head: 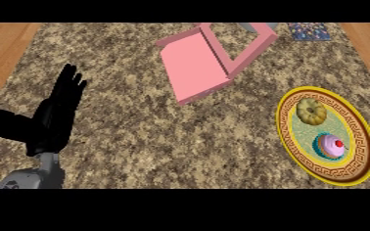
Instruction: Pick the cupcake from the plate and place it in the cardboard box
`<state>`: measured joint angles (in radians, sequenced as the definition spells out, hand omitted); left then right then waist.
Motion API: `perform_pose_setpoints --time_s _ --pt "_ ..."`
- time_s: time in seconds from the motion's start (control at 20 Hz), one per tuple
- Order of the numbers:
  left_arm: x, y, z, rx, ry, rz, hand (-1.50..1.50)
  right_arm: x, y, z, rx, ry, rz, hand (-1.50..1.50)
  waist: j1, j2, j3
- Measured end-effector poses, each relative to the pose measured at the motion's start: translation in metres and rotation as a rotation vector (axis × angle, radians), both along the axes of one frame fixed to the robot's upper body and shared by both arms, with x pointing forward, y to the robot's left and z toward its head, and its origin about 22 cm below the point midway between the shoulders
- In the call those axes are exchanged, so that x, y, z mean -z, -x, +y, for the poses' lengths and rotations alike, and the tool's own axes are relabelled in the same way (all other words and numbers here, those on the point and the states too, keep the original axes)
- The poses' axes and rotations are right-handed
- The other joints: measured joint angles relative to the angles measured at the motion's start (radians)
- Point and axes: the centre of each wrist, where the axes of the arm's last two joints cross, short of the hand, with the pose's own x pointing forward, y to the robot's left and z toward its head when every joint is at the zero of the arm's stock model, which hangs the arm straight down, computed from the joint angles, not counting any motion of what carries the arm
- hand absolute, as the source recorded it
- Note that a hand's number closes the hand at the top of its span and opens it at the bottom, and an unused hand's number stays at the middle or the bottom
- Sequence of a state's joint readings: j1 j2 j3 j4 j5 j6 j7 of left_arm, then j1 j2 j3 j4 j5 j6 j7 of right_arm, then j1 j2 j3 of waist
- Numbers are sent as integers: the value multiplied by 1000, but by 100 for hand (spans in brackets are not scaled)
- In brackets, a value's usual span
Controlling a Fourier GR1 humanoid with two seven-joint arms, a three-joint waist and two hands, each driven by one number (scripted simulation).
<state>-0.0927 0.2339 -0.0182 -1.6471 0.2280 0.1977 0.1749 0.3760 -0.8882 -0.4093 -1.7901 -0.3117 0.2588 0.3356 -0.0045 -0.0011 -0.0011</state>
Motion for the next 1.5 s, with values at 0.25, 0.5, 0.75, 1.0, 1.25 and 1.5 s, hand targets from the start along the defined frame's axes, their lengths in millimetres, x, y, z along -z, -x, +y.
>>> perform_pose_setpoints --time_s 0.25,0.5,0.75,1.0,1.25,1.5 --pt "-2 3 -7 2 5 1 0 8 -11 12 31 25 55 -150 4 1 1" --pt "-4 3 0 5 6 4 0 19 -17 23 33 -3 81 -150 3 1 1" --pt "-2 1 -1 3 2 1 0 31 -25 47 41 -12 96 -150 3 1 1" --pt "-3 -3 2 3 1 3 0 42 -27 43 60 5 89 -150 3 1 1" --pt "3 5 -2 3 3 0 0 52 -31 44 63 -1 100 -150 3 1 1" --pt "4 5 1 6 9 2 0 65 -37 47 54 -8 111 -150 3 1 1"
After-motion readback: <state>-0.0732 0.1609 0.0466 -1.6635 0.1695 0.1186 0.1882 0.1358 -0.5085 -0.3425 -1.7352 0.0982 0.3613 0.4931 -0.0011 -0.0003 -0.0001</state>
